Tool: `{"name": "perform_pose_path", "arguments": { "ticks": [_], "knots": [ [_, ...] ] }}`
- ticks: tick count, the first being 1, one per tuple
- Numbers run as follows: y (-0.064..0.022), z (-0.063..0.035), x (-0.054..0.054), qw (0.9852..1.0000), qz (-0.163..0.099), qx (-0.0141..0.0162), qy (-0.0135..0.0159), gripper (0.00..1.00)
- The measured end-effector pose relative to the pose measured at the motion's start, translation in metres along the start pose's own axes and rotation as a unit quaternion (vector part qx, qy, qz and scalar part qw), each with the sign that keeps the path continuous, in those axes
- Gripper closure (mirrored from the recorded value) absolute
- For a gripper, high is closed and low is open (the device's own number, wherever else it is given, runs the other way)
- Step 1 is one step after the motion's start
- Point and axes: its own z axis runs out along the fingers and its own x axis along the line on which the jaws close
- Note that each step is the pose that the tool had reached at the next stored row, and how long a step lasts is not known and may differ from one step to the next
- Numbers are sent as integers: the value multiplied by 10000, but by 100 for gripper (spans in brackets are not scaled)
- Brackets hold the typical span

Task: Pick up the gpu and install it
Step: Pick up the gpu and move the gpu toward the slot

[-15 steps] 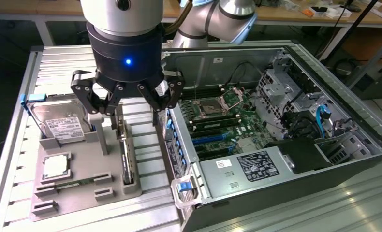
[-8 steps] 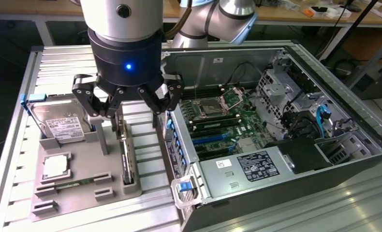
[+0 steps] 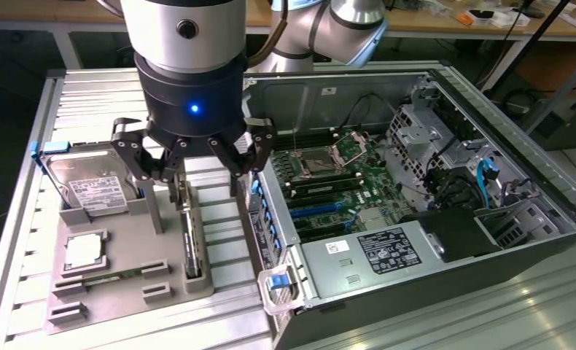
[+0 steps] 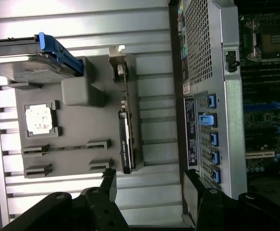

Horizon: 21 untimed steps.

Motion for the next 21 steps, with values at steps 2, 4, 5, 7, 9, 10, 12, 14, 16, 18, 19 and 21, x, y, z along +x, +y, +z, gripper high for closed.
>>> {"name": "perform_pose_path", "arguments": {
  "ticks": [2,4,5,7,9,10,12,14,16,18,19,21],
  "knots": [
    [0,18,0,10000,0,-1,-2,33],
    [-1,32,1,10000,0,0,-4,33],
    [-1,40,1,10000,0,-1,-5,33],
    [-1,54,1,10000,0,-1,-8,33],
    [-2,68,1,10000,0,-1,-10,33],
    [-2,75,2,10000,0,-1,-12,33],
    [-2,88,2,10000,0,-1,-14,33],
    [-3,104,2,10000,0,-1,-16,33],
    [-3,136,3,10000,0,-1,-18,33],
    [-4,153,3,10000,-1,-2,-19,33],
    [-4,159,3,10000,-1,-2,-19,33],
    [-4,181,4,10000,0,-2,-20,33]
  ]
}}
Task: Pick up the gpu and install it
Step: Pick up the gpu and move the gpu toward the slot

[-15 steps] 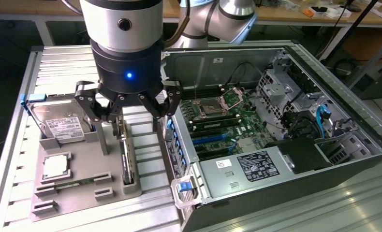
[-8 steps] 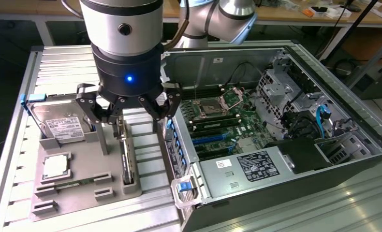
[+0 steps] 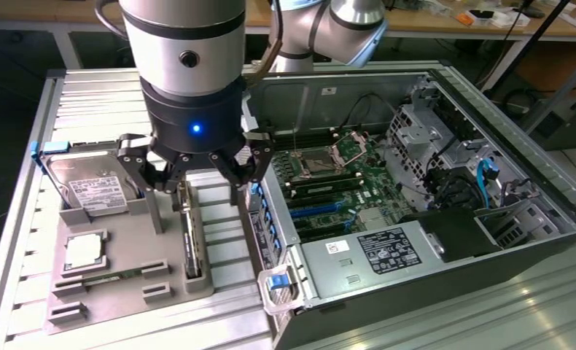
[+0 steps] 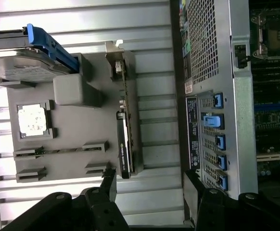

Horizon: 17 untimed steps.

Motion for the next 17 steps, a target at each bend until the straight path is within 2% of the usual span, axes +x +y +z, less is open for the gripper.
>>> {"name": "perform_pose_path", "arguments": {
  "ticks": [8,12,15,17],
  "knots": [
    [-3,119,3,10000,0,0,-4,33],
    [-8,311,9,10000,-1,-2,-19,33],
    [-4,404,103,10000,-21,-3,-35,33],
    [-6,433,147,10000,-26,-77,-48,33]
  ]
}}
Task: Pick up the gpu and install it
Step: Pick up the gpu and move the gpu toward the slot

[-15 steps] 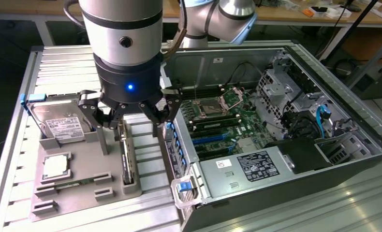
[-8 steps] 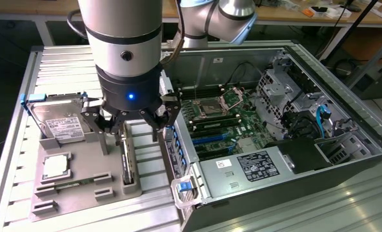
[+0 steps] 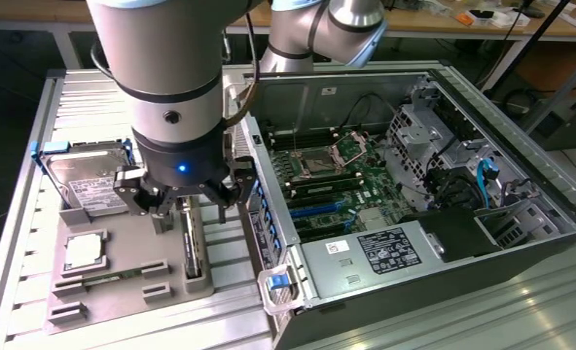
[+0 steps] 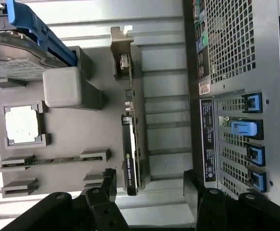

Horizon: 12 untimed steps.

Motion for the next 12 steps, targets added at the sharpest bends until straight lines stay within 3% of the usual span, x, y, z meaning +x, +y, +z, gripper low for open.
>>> {"name": "perform_pose_path", "arguments": {
  "ticks": [2,4,12],
  "knots": [
    [-2,84,42,10000,-49,-12,-11,33],
    [15,206,49,9996,-278,-20,-6,33],
    [9,402,58,9990,-452,-26,-15,33]
  ]
}}
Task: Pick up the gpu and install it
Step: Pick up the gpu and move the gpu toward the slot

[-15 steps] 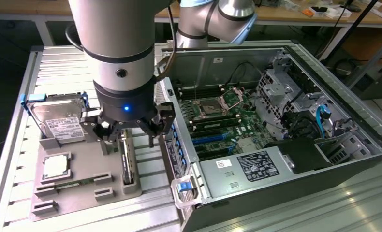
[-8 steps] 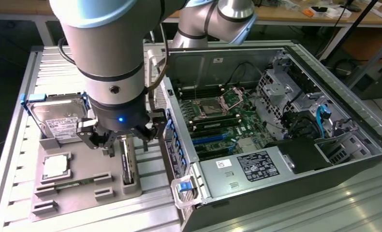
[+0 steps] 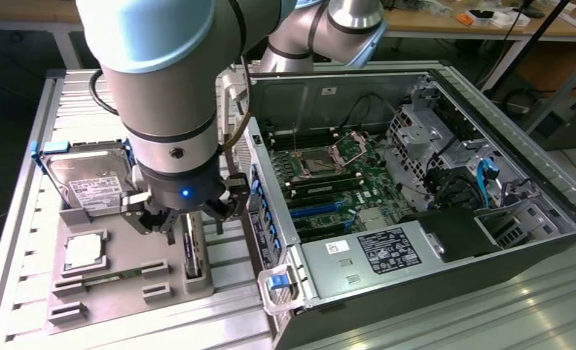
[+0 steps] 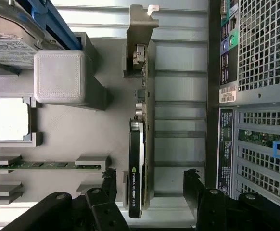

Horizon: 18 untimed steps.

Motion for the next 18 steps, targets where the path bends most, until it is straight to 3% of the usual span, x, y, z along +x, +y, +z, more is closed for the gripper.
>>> {"name": "perform_pose_path", "arguments": {
  "ticks": [4,18],
  "knots": [
    [14,68,26,10000,-40,-2,-3,33],
    [203,233,89,9999,-116,-4,-11,33]
  ]
}}
